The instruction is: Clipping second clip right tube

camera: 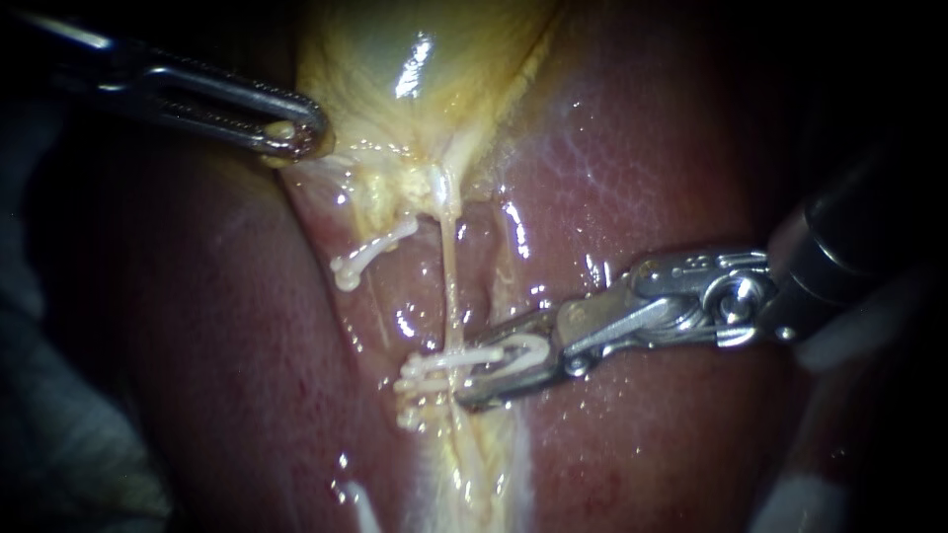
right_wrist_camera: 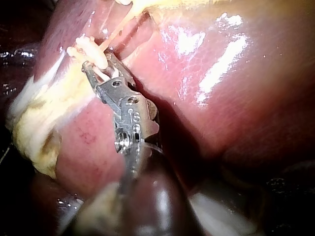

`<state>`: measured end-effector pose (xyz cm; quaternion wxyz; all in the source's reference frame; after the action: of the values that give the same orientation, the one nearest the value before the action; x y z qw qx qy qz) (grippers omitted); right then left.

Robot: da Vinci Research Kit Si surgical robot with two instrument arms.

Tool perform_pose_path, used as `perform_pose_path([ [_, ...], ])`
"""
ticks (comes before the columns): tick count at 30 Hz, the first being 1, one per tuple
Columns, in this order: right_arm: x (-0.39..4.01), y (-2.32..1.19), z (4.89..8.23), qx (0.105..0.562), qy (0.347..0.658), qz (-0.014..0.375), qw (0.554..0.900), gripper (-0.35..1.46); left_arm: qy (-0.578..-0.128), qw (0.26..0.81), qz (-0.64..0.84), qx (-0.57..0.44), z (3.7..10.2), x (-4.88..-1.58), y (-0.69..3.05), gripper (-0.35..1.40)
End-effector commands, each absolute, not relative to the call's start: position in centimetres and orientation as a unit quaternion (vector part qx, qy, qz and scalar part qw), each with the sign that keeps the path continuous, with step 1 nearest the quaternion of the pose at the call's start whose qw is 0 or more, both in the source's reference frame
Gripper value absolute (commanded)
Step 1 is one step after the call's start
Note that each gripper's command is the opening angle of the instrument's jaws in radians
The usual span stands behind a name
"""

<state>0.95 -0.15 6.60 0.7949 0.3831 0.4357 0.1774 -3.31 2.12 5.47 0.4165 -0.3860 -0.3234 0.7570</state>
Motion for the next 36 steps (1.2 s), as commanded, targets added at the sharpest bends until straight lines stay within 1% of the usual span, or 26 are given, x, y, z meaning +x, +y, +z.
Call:
perform_pose_path([
  [1,0.94,-0.14,6.59,0.383,0.436,0.178,0.795,0.31,-0.323,0.417,0.757,-0.386,5.47,-3.31,2.12,-0.35],
  [4,0.92,-0.14,6.59,0.384,0.441,0.178,0.791,0.44,-0.323,0.417,0.757,-0.386,5.46,-3.31,2.12,-0.35],
  [8,0.86,-0.12,6.57,0.379,0.445,0.186,0.790,0.49,-0.323,0.417,0.757,-0.386,5.46,-3.31,2.12,-0.35],
  [13,0.69,0.00,6.49,0.390,0.451,0.201,0.777,0.49,-0.323,0.416,0.757,-0.386,5.46,-3.30,2.12,-0.35],
  [18,0.58,0.20,6.39,0.414,0.460,0.237,0.749,0.49,-0.323,0.416,0.757,-0.386,5.46,-3.30,2.12,-0.35],
  [22,0.60,0.29,6.38,0.433,0.460,0.268,0.728,0.49,-0.323,0.416,0.757,-0.386,5.46,-3.30,2.12,-0.35],
  [26,0.66,0.28,6.47,0.450,0.450,0.300,0.710,0.49,-0.323,0.417,0.757,-0.386,5.46,-3.30,2.12,-0.35],
  [32,0.74,0.22,6.70,0.462,0.433,0.329,0.701,0.50,-0.323,0.417,0.757,-0.386,5.46,-3.31,2.12,-0.35],
  [36,0.80,0.16,6.83,0.467,0.431,0.341,0.693,0.50,-0.323,0.417,0.757,-0.386,5.46,-3.31,2.12,-0.35],
])
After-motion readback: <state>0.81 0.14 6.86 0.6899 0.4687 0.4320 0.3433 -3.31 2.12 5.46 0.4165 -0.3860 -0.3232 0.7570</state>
